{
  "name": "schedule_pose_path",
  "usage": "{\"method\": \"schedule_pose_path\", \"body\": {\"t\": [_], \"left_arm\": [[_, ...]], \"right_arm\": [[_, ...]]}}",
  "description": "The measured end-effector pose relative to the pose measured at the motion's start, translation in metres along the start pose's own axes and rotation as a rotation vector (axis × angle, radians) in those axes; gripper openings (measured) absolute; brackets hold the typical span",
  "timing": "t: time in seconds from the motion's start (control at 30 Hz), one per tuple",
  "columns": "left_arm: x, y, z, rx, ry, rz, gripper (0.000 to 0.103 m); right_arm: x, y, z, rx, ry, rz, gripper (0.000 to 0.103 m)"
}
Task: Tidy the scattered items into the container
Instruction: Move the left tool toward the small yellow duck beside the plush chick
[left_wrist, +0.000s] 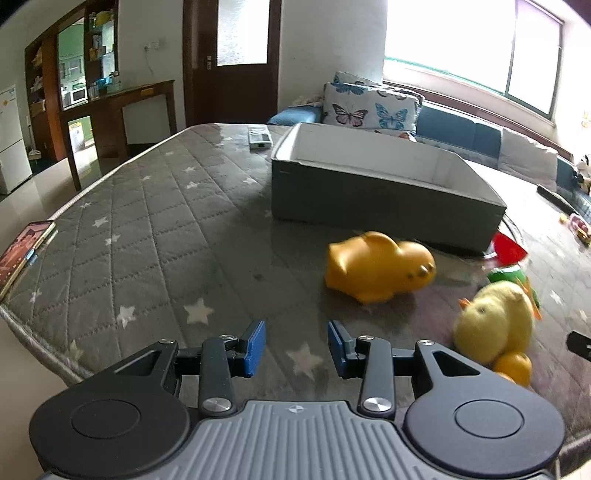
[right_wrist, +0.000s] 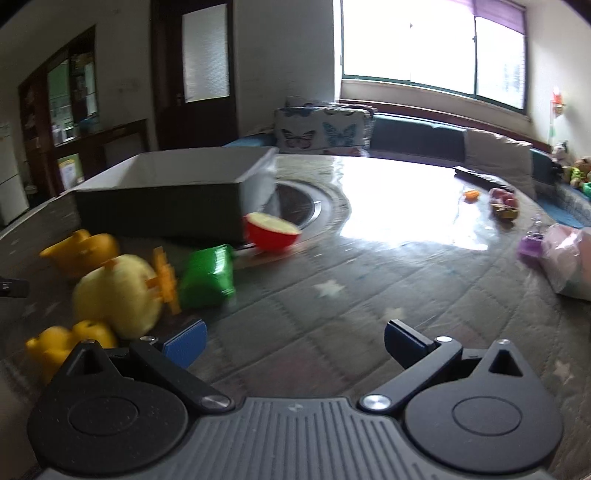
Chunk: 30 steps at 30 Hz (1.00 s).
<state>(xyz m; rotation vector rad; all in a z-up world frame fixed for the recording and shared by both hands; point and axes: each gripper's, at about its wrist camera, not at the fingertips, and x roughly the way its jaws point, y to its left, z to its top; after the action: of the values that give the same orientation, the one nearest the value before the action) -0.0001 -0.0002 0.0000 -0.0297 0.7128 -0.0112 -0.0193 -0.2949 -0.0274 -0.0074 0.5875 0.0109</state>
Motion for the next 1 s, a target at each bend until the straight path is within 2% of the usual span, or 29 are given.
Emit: {"method": "schedule_pose_path", "body": {"t": [0.1, 0.2, 0.27, 0.33, 0.4, 0.47, 1.0], "left_arm": [[0.000, -0.001, 0.000, 0.004, 0.001, 0.005, 0.040], [-0.008, -0.021, -0.014, 0.074, -0.025, 0.031, 0.040], [-0.015, -0.029, -0.022, 0.080, -0.021, 0.011, 0.040], [-0.015, -0.019, -0.022, 0.052, 0.007, -0.028, 0.040], [-0.016, -0.022, -0.025, 0.059, 0.030, -0.037, 0.040], [-0.017, -0.024, -0.028, 0.069, 0.040, -0.044, 0.040], [-0.027, -0.041, -0.043, 0.145, 0.077, -0.093, 0.040]], "right_arm": [[-0.003, -0.003, -0.001, 0.010, 0.002, -0.007, 0.103], [-0.013, -0.002, -0.007, -0.003, 0.002, -0.019, 0.103], [-0.011, 0.008, -0.005, -0.034, 0.036, -0.025, 0.103], [-0.010, 0.034, -0.009, -0.046, 0.035, -0.024, 0.103], [-0.014, 0.049, -0.014, -0.036, 0.025, 0.004, 0.103], [-0.019, 0.032, -0.018, -0.012, 0.024, 0.057, 0.103], [-0.049, 0.063, -0.029, -0.054, 0.082, 0.136, 0.103]]}}
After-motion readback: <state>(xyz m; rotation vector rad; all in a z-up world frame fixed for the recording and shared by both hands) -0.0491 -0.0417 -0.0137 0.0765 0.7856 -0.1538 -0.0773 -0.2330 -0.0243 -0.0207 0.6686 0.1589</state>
